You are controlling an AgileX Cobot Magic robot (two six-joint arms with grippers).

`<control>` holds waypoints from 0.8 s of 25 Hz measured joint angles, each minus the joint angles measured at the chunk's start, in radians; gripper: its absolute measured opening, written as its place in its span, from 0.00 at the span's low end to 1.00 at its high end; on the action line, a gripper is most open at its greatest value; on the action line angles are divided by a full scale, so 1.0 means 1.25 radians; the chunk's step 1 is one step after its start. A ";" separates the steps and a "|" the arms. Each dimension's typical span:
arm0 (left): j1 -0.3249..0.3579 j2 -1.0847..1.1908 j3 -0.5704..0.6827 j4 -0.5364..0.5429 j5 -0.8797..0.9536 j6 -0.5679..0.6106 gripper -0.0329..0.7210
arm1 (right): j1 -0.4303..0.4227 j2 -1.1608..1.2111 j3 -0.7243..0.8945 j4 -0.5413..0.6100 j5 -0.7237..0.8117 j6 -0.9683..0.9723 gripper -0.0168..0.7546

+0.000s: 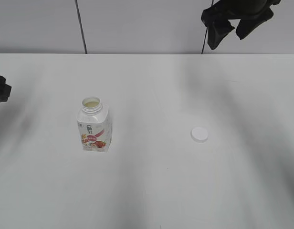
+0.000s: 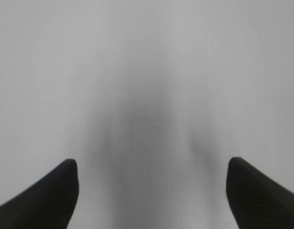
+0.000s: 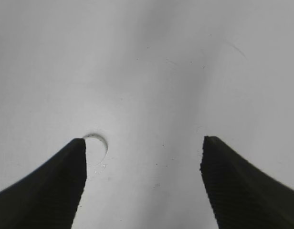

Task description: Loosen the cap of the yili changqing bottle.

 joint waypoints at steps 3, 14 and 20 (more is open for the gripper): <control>0.000 0.000 -0.076 -0.229 0.112 0.249 0.81 | -0.001 -0.004 0.000 -0.012 0.000 -0.001 0.78; 0.013 0.010 -0.364 -0.505 0.465 0.503 0.81 | -0.081 -0.007 0.000 0.014 0.000 -0.001 0.78; 0.052 0.010 -0.391 -0.515 0.555 0.503 0.81 | -0.150 -0.026 0.000 0.035 0.000 -0.001 0.78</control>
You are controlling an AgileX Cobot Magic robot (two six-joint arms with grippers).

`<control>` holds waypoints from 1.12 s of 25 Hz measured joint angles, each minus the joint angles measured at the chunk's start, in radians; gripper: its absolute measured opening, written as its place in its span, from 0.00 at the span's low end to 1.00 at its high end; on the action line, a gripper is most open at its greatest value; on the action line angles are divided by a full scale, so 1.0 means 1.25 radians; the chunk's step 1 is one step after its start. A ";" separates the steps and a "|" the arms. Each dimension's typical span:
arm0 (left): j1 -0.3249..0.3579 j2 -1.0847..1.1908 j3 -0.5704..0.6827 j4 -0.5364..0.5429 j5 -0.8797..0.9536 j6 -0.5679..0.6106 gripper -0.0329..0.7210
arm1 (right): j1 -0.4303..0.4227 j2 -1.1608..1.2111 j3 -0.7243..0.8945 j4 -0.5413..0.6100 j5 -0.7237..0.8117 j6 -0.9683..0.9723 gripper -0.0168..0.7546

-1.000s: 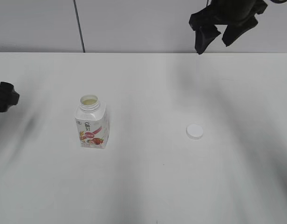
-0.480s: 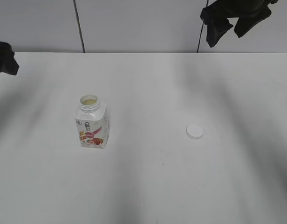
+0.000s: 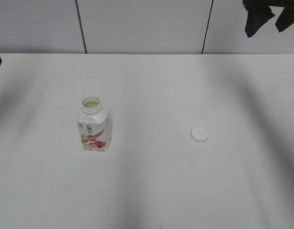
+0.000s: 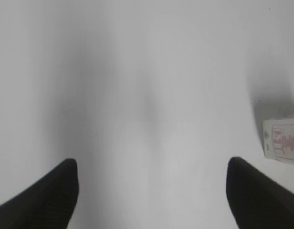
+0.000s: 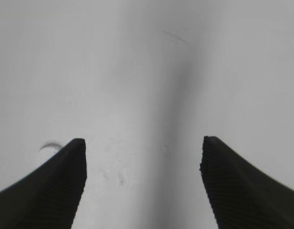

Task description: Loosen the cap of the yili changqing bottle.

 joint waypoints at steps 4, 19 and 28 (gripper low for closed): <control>0.029 0.000 -0.001 0.000 0.020 0.000 0.80 | -0.032 -0.028 0.000 -0.005 0.000 -0.004 0.78; 0.041 -0.022 0.007 0.009 0.067 0.000 0.79 | -0.080 -0.176 0.108 0.010 0.001 -0.006 0.78; 0.041 -0.149 0.161 -0.004 0.035 0.000 0.77 | -0.200 -0.354 0.331 0.046 -0.003 -0.013 0.78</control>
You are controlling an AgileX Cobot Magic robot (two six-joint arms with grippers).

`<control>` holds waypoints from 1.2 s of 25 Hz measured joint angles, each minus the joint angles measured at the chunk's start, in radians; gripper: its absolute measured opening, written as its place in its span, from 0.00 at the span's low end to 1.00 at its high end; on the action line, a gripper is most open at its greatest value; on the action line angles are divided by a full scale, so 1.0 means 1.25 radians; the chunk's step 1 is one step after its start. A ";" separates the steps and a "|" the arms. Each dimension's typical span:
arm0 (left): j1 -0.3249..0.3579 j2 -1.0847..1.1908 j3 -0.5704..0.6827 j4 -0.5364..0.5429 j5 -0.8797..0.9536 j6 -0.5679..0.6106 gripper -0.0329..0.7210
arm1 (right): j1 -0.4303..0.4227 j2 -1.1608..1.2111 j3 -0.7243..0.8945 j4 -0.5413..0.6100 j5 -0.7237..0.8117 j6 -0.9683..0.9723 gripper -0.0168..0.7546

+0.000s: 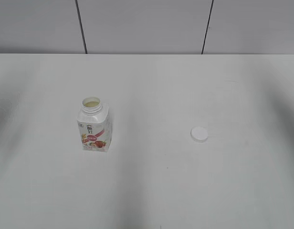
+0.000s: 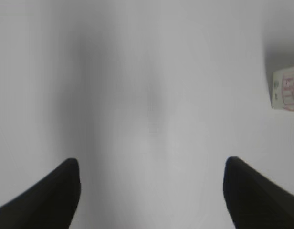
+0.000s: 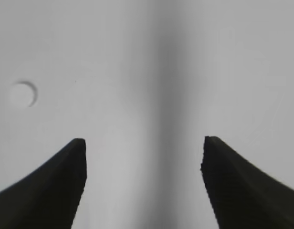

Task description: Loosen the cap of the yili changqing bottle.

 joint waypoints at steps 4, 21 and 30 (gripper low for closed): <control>0.000 -0.081 0.079 -0.008 -0.019 0.000 0.75 | 0.000 -0.120 0.132 0.011 -0.040 -0.001 0.78; 0.000 -0.362 0.337 -0.051 -0.028 0.000 0.70 | 0.000 -0.425 0.410 0.011 -0.104 -0.002 0.78; 0.000 -0.513 0.402 -0.057 0.012 0.000 0.70 | 0.000 -0.484 0.436 0.011 -0.118 -0.003 0.78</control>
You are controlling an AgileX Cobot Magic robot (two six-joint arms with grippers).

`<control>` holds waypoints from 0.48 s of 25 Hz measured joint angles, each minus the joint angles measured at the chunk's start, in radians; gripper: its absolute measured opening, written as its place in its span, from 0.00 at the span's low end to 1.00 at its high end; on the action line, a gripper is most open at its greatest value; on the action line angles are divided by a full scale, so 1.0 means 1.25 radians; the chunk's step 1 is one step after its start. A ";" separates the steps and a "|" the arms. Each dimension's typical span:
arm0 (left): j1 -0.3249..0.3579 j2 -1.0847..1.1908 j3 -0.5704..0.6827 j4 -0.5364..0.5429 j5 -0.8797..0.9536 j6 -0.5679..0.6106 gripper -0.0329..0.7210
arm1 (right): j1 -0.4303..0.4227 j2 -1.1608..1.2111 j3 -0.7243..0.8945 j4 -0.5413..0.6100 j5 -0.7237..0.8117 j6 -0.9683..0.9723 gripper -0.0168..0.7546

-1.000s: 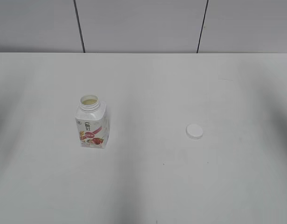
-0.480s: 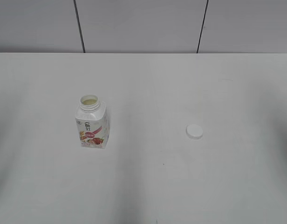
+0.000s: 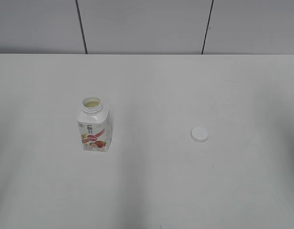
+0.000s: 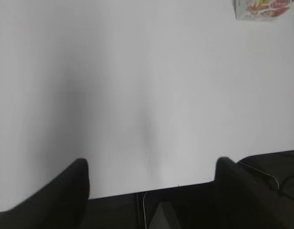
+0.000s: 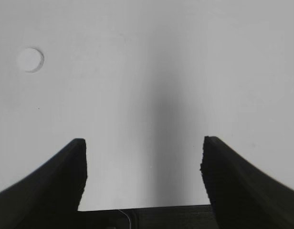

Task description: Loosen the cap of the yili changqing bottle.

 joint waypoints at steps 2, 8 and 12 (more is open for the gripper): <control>0.000 -0.022 0.009 0.000 0.000 0.000 0.70 | 0.000 -0.003 0.005 0.000 -0.001 0.000 0.78; 0.000 -0.059 0.024 -0.021 0.014 -0.001 0.70 | 0.000 -0.008 0.007 0.000 -0.001 -0.001 0.78; 0.000 -0.103 0.025 -0.025 0.017 -0.001 0.70 | 0.000 -0.008 0.008 0.000 0.001 -0.001 0.78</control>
